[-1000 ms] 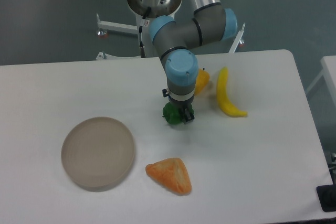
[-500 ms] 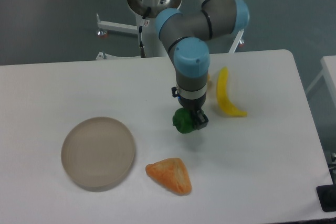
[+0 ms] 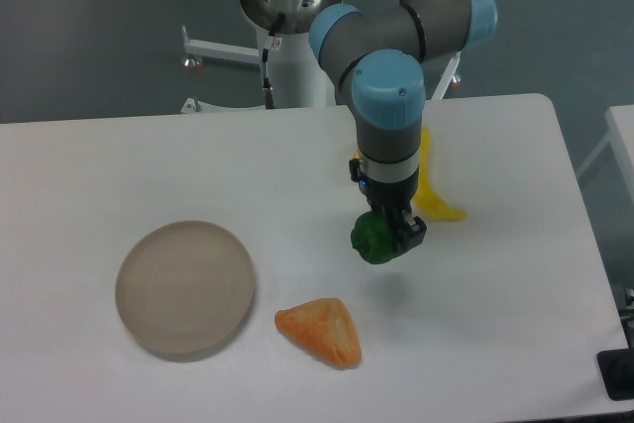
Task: Pick up the green pepper from the table
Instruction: 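Lift the held green pepper up off the table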
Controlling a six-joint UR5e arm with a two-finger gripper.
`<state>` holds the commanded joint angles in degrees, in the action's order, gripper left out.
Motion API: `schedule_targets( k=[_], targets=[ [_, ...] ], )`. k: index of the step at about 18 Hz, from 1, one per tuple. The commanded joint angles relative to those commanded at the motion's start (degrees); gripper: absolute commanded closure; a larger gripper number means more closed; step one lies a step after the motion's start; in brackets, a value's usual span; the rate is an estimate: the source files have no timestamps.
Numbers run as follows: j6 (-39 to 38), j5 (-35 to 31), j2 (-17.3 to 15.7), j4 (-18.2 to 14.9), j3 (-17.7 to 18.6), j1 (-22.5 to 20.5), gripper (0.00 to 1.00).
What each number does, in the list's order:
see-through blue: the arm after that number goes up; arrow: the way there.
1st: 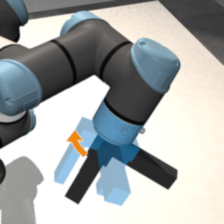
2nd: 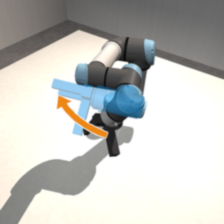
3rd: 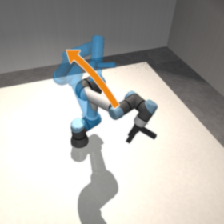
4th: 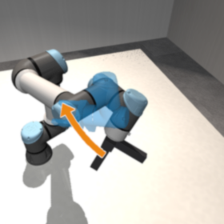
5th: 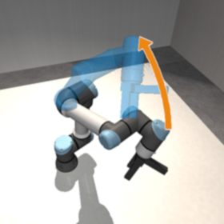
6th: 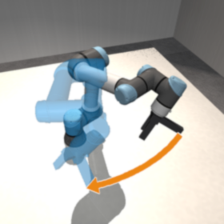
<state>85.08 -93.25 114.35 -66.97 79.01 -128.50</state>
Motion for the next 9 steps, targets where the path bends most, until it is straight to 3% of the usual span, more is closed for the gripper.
schedule_targets(
  k=[9],
  targets=[
    [-0.18, 0.18, 0.0, 0.0, 0.18, 0.0, 0.51]
  ],
)
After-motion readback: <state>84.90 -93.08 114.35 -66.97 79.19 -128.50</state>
